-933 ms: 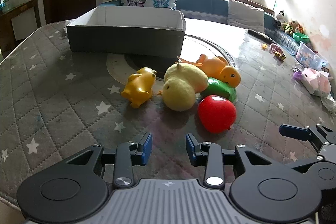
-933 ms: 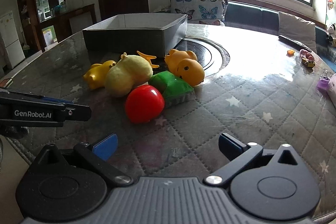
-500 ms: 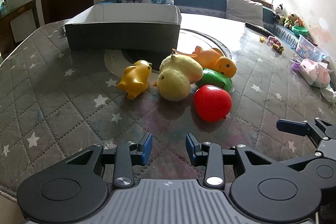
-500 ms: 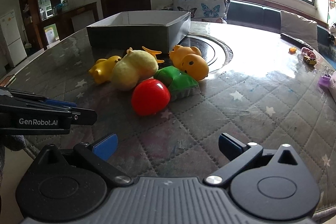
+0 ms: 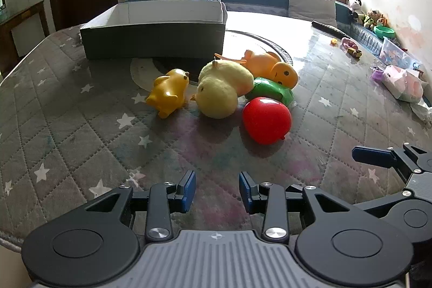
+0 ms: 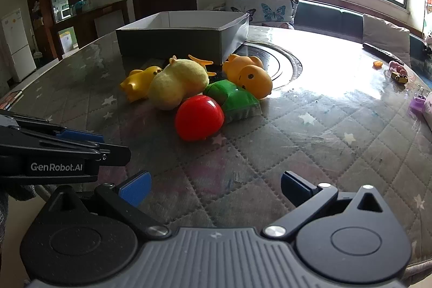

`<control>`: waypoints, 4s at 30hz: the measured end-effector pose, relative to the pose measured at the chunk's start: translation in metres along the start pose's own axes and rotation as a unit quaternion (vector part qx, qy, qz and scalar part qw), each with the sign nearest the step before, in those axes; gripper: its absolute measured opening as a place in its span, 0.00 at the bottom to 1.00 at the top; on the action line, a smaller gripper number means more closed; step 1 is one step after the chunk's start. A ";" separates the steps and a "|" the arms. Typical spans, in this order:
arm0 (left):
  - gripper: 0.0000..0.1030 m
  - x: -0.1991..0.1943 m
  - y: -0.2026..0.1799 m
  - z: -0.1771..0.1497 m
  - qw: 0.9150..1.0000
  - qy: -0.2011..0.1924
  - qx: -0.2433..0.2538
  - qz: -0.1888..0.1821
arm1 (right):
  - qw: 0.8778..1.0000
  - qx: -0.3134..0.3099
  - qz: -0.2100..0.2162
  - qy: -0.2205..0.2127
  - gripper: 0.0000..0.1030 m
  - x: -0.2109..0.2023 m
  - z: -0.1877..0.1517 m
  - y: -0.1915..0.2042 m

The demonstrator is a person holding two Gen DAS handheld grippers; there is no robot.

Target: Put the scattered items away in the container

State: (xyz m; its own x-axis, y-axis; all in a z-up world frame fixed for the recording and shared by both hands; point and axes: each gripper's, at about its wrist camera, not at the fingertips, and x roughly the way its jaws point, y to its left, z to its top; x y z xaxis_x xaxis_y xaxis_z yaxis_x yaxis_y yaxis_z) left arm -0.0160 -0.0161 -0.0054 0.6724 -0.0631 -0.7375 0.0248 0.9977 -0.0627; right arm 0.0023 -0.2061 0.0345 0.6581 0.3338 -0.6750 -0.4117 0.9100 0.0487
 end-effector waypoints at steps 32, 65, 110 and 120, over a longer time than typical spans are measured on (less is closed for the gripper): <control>0.37 0.011 -0.004 0.004 1.000 0.012 0.002 -0.003 | 1.000 -0.001 -0.006 0.007 1.00 0.007 0.003 -0.003; 0.37 0.026 0.003 0.023 1.000 0.016 -0.006 -0.008 | 1.000 -0.002 -0.004 0.005 1.00 0.021 0.017 -0.006; 0.37 0.040 0.006 0.064 0.997 0.033 -0.030 -0.070 | 0.999 -0.021 0.047 -0.004 0.83 0.048 0.044 -0.002; 0.37 0.045 0.006 0.077 0.995 0.043 -0.038 -0.088 | 0.997 -0.029 0.070 -0.008 0.69 0.051 0.044 -0.002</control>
State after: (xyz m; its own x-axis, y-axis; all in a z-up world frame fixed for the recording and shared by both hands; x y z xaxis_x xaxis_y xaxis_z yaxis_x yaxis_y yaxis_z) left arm 0.0710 -0.0115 0.0125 0.5976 -0.2408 -0.7648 0.0778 0.9668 -0.2436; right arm 0.0647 -0.1795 0.0325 0.6014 0.4599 -0.6533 -0.5350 0.8391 0.0982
